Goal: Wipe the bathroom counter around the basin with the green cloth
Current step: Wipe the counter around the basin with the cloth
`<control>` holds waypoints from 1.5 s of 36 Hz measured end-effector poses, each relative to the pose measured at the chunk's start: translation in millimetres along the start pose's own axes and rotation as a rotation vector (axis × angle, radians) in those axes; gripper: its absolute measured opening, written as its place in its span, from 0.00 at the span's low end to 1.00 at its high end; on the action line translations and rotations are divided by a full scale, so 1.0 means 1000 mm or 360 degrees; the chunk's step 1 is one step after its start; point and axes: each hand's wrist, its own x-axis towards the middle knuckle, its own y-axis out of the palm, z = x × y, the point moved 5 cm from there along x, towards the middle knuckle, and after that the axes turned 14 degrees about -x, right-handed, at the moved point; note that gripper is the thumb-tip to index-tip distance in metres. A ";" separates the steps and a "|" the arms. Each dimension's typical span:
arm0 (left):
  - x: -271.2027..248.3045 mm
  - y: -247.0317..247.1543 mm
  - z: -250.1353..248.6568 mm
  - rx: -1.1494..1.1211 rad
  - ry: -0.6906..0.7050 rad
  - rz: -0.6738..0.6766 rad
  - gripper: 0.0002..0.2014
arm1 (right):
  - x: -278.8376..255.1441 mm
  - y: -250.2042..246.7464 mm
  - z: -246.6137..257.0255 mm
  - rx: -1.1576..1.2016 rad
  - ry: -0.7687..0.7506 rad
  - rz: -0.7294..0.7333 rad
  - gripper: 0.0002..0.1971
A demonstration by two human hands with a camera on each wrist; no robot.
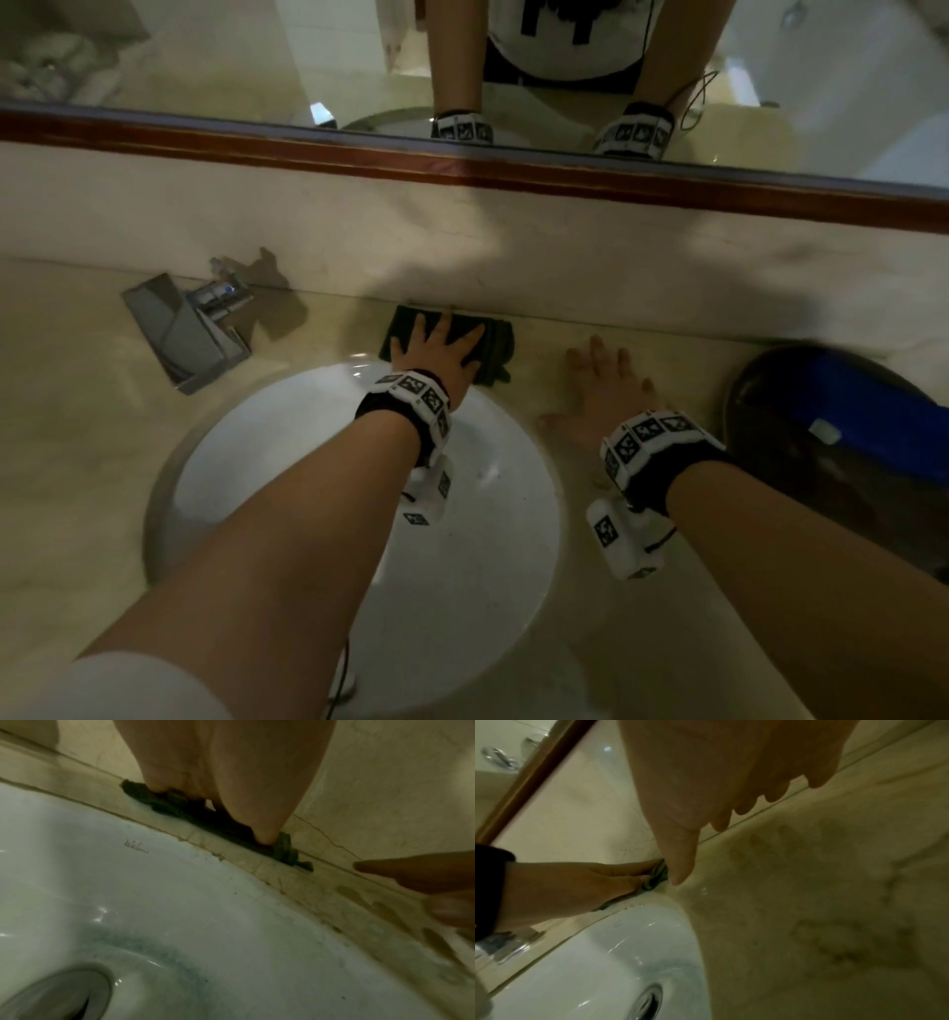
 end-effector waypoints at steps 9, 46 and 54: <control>-0.013 0.020 -0.017 0.0063 0.0109 0.0022 0.27 | 0.008 0.018 0.007 -0.0023 0.0077 -0.0022 0.50; -0.007 -0.022 0.057 -0.0006 -0.0089 -0.0062 0.27 | 0.022 0.001 0.038 -0.0077 0.0028 0.0109 0.47; -0.005 -0.019 0.051 -0.0001 -0.0015 -0.0030 0.26 | 0.024 0.004 0.031 -0.0020 0.0023 0.0092 0.41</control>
